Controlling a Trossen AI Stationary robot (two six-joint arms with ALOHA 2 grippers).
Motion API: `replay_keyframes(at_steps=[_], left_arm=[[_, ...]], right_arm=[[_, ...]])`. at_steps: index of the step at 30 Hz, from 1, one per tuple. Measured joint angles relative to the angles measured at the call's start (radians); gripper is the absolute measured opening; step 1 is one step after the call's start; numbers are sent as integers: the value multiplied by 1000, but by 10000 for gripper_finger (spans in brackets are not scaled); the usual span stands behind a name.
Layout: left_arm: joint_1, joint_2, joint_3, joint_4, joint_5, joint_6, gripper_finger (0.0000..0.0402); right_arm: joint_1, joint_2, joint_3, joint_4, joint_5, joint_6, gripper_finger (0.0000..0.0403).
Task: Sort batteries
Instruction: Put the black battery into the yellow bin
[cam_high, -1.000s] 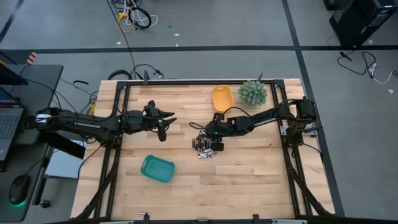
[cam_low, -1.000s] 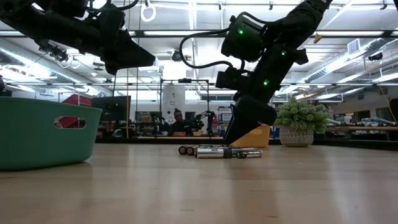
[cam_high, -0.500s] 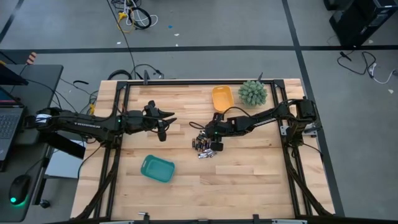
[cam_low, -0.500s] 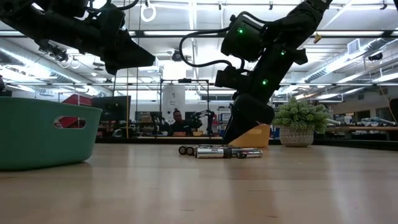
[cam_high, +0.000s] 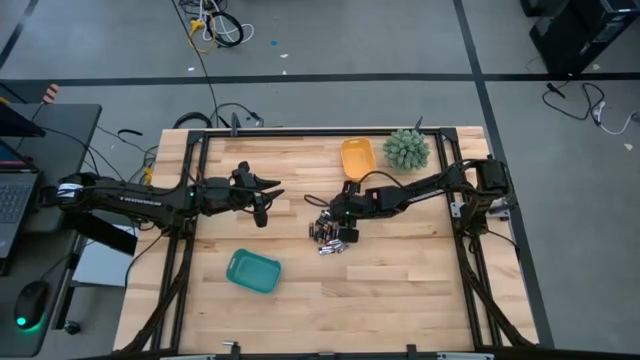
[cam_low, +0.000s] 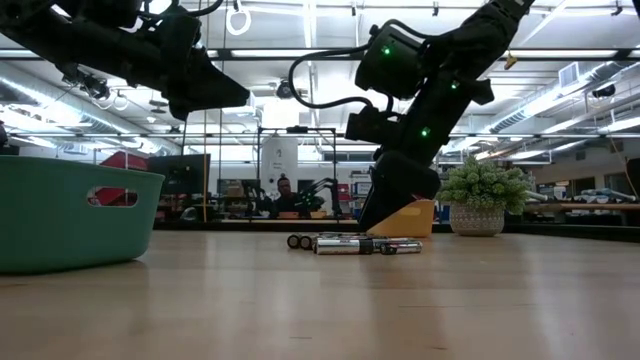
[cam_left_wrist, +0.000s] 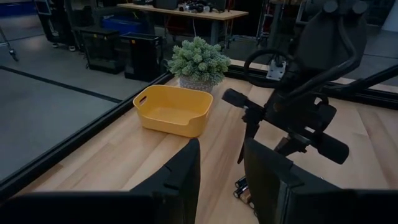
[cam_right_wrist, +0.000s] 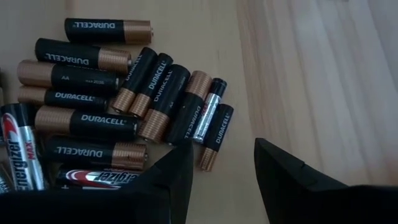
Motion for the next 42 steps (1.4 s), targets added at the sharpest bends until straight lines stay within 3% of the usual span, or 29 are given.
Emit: replay_keyframes(at_steps=[42], left_arm=[[1, 0, 0, 15, -15, 2, 119]], right_arm=[[-6, 0, 0, 20, 17, -34, 156]])
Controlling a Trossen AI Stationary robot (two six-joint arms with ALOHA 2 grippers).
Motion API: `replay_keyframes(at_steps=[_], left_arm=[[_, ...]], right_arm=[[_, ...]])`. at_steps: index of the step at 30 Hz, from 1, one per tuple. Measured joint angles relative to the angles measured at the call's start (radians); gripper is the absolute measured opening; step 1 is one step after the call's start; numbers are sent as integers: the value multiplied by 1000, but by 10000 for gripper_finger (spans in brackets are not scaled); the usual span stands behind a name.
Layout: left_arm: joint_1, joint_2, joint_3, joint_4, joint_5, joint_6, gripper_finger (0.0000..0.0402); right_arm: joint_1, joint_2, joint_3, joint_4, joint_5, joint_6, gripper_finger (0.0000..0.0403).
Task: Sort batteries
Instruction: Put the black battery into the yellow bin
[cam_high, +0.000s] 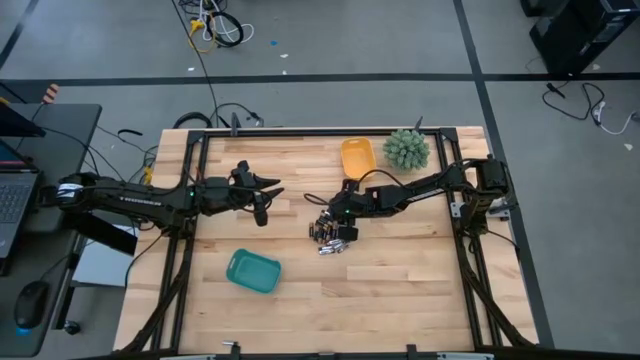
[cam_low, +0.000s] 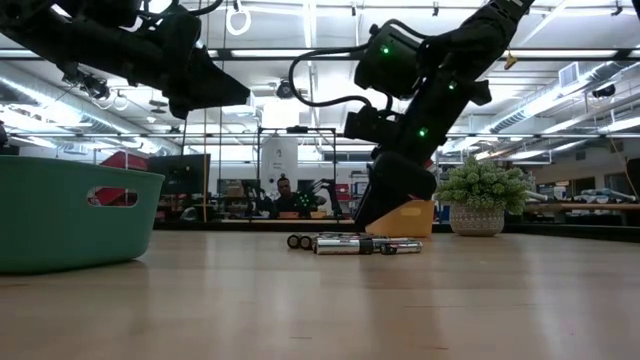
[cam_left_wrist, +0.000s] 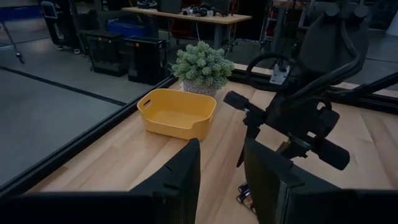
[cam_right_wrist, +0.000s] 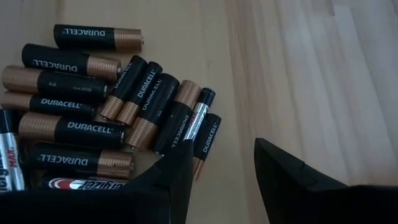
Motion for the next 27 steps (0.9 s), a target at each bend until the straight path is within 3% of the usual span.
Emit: replay_keyframes(at_steps=[11, 27], left_arm=[[0, 0, 0, -13, 0, 2, 119], [0, 0, 0, -16, 0, 2, 119]], right_arm=[[1, 0, 0, -29, -31, 30, 156], [0, 0, 0, -37, 1, -48, 156]])
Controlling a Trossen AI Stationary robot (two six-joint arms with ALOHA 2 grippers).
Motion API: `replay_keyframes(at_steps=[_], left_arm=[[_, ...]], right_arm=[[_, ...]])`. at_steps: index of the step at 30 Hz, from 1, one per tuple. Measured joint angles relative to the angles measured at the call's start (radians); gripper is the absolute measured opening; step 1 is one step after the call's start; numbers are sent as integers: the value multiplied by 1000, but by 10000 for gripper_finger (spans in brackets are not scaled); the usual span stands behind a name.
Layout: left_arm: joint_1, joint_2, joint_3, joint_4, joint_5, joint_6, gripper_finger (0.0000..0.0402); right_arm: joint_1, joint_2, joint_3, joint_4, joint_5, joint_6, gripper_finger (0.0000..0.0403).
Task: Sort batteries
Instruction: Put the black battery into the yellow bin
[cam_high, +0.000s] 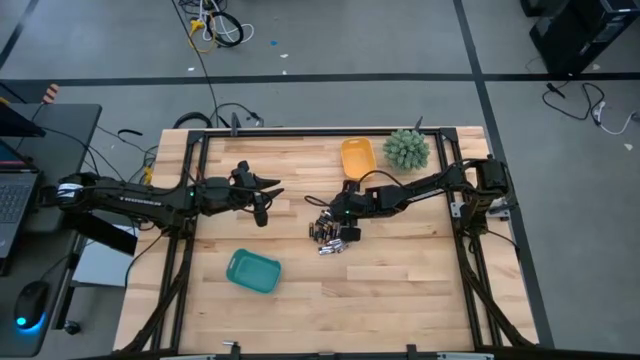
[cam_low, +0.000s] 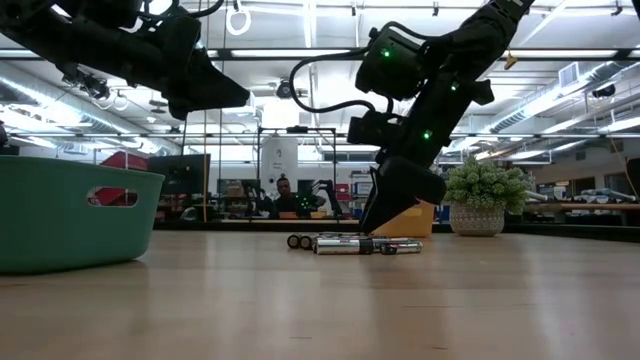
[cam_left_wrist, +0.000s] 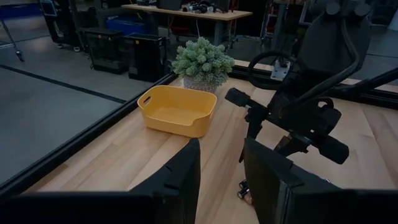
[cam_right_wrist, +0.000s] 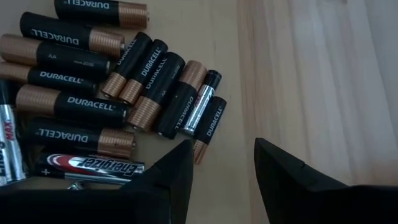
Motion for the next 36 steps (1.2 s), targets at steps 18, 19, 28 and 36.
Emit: replay_keyframes(at_steps=[18, 19, 28, 36], left_arm=[[0, 0, 0, -30, 0, 0, 119], [0, 0, 0, -31, 0, 0, 119], [0, 0, 0, -37, 0, 0, 119], [0, 0, 0, -35, 0, 0, 119]], right_arm=[[0, 0, -4, 7, 1, 2, 156], [0, 0, -8, 12, 1, 2, 156], [0, 0, -45, 73, 0, 7, 156], [0, 0, -75, 105, -5, 7, 156]])
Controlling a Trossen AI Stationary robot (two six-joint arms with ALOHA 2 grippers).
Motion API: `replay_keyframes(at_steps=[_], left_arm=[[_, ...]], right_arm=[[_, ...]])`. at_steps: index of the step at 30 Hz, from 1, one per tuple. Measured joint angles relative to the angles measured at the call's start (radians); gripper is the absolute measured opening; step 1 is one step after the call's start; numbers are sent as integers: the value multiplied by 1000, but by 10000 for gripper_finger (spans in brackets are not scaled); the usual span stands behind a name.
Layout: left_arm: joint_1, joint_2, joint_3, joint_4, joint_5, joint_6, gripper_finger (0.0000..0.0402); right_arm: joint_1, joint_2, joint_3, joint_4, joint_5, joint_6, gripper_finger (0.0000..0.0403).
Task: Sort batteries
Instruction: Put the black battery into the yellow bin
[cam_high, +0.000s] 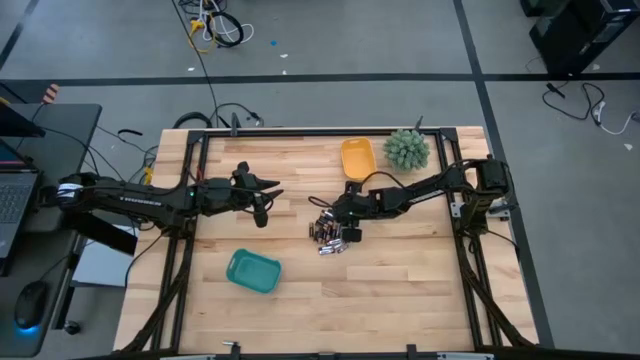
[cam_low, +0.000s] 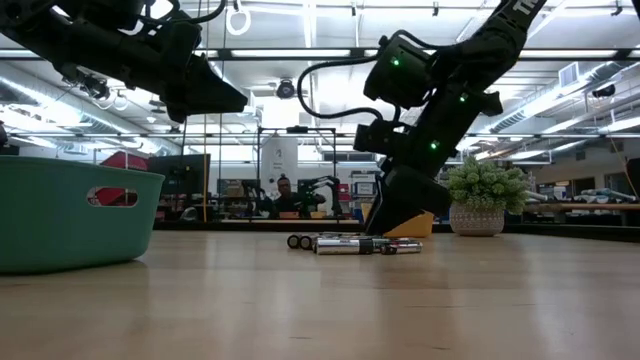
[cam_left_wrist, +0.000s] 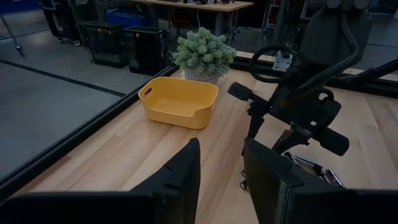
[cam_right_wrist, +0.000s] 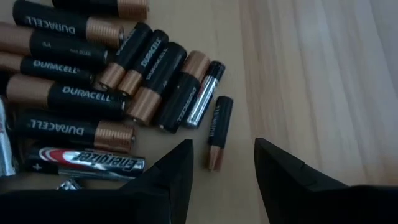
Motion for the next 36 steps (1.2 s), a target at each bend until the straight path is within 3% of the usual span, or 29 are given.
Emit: replay_keyframes(at_steps=[13, 24, 36], left_arm=[[0, 0, 0, 0, 0, 0, 119], [0, 0, 0, 0, 0, 0, 119], [0, 0, 0, 0, 0, 0, 119]], right_arm=[[-17, 0, -6, 9, -5, 3, 154], [-61, 0, -6, 2, -78, 30, 139], [-72, -1, -4, -21, -104, 58, 100]])
